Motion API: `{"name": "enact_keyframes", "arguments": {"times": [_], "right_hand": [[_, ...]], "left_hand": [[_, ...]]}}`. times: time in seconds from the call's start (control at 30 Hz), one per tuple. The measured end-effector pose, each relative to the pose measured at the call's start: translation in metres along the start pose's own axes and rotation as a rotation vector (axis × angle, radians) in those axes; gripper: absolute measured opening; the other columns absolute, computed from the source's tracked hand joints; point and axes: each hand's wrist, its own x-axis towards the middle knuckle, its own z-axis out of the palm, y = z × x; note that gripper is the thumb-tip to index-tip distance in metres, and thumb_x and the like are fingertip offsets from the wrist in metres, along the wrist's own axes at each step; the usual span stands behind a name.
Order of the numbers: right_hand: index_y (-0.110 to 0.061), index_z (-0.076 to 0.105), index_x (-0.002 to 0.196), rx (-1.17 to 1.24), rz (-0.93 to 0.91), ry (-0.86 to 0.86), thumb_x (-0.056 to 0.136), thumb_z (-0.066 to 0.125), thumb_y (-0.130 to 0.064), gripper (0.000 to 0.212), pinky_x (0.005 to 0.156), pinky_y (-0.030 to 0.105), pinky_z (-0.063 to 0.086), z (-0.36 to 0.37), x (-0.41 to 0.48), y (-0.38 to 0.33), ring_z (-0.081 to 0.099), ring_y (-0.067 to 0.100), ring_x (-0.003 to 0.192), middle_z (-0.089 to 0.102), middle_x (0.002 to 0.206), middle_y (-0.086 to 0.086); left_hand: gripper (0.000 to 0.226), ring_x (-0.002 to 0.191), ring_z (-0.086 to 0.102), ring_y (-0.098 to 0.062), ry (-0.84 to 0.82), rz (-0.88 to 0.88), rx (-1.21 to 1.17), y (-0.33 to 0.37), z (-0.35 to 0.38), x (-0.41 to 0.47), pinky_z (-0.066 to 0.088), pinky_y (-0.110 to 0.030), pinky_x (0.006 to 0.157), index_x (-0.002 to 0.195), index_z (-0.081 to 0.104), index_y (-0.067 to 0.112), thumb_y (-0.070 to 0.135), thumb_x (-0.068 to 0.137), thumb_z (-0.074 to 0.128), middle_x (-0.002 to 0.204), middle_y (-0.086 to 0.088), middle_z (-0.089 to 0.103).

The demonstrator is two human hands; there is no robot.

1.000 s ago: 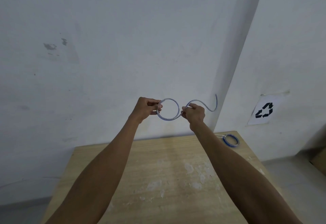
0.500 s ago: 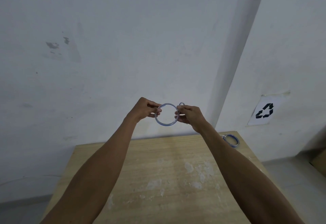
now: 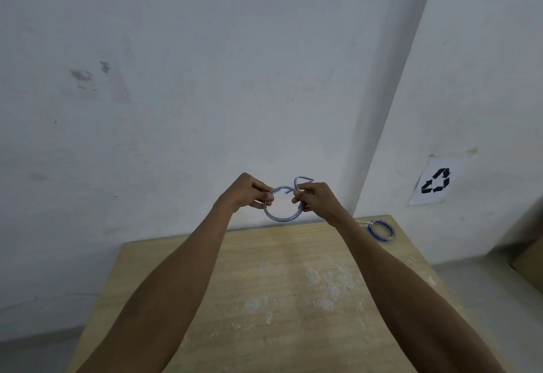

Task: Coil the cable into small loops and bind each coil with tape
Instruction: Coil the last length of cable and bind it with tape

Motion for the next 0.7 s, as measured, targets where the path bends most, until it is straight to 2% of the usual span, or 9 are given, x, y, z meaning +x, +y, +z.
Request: {"name": "enact_keyframes", "arguments": {"times": [0.07, 0.2, 0.27, 0.37, 0.47, 0.57, 0.7], "right_hand": [[-0.001, 0.076, 0.1, 0.037, -0.019, 0.038, 0.096, 0.067, -0.016, 0.018, 0.067, 0.03, 0.054, -0.003, -0.003, 0.0, 0.057, 0.017, 0.066, 0.077, 0.084, 0.014], [0.003, 0.075, 0.106, 0.302, 0.107, 0.023, 0.092, 0.068, 0.0, 0.016, 0.08, 0.034, 0.06, -0.011, -0.007, 0.003, 0.069, 0.024, 0.077, 0.075, 0.097, 0.023], [0.002, 0.074, 0.109, 0.366, 0.131, 0.009, 0.092, 0.066, 0.002, 0.019, 0.077, 0.031, 0.06, -0.015, -0.009, 0.003, 0.073, 0.024, 0.083, 0.076, 0.106, 0.019], [-0.008, 0.075, 0.109, 0.286, 0.104, 0.03, 0.098, 0.064, -0.012, 0.016, 0.066, 0.024, 0.052, -0.018, -0.011, 0.0, 0.071, 0.015, 0.079, 0.079, 0.104, 0.006], [-0.011, 0.077, 0.108, 0.179, 0.046, 0.068, 0.1, 0.064, -0.025, 0.021, 0.057, 0.023, 0.047, -0.019, -0.01, 0.001, 0.067, 0.012, 0.073, 0.079, 0.099, -0.001], [-0.006, 0.076, 0.109, 0.055, 0.014, 0.041, 0.102, 0.06, -0.023, 0.024, 0.052, 0.022, 0.045, -0.021, -0.007, 0.002, 0.064, 0.012, 0.068, 0.079, 0.101, 0.004], [-0.007, 0.072, 0.115, -0.186, -0.017, -0.014, 0.106, 0.048, -0.019, 0.028, 0.049, 0.018, 0.044, -0.023, -0.004, 0.002, 0.063, 0.011, 0.065, 0.078, 0.101, 0.002]], "left_hand": [[0.022, 0.084, 0.075, -0.026, -0.011, 0.003, -0.018, 0.001, 0.004, 0.001, 0.064, -0.034, 0.078, 0.108, 0.076, -0.005, -0.004, 0.086, 0.077, 0.098, -0.023, 0.077], [0.026, 0.087, 0.076, -0.028, -0.051, 0.008, -0.03, 0.008, 0.011, 0.005, 0.064, -0.035, 0.079, 0.109, 0.076, -0.005, -0.003, 0.084, 0.079, 0.101, -0.025, 0.076], [0.024, 0.086, 0.076, -0.028, -0.07, 0.011, -0.023, 0.011, 0.014, 0.005, 0.064, -0.034, 0.078, 0.108, 0.076, -0.004, -0.003, 0.084, 0.079, 0.101, -0.025, 0.076], [0.023, 0.088, 0.077, -0.026, -0.099, 0.023, -0.026, 0.013, 0.02, 0.005, 0.062, -0.031, 0.075, 0.109, 0.077, -0.003, -0.003, 0.086, 0.078, 0.101, -0.022, 0.077], [0.024, 0.091, 0.077, -0.029, -0.127, 0.024, -0.038, 0.015, 0.026, 0.006, 0.063, -0.035, 0.081, 0.11, 0.076, -0.003, -0.002, 0.086, 0.078, 0.101, -0.02, 0.078], [0.025, 0.092, 0.077, -0.031, -0.14, 0.021, -0.03, 0.015, 0.03, 0.007, 0.063, -0.039, 0.087, 0.11, 0.076, -0.003, -0.002, 0.085, 0.078, 0.1, -0.019, 0.078], [0.023, 0.088, 0.077, -0.029, -0.138, 0.038, -0.023, 0.015, 0.034, 0.007, 0.063, -0.034, 0.08, 0.108, 0.078, -0.001, -0.004, 0.085, 0.078, 0.1, -0.022, 0.078]]}}
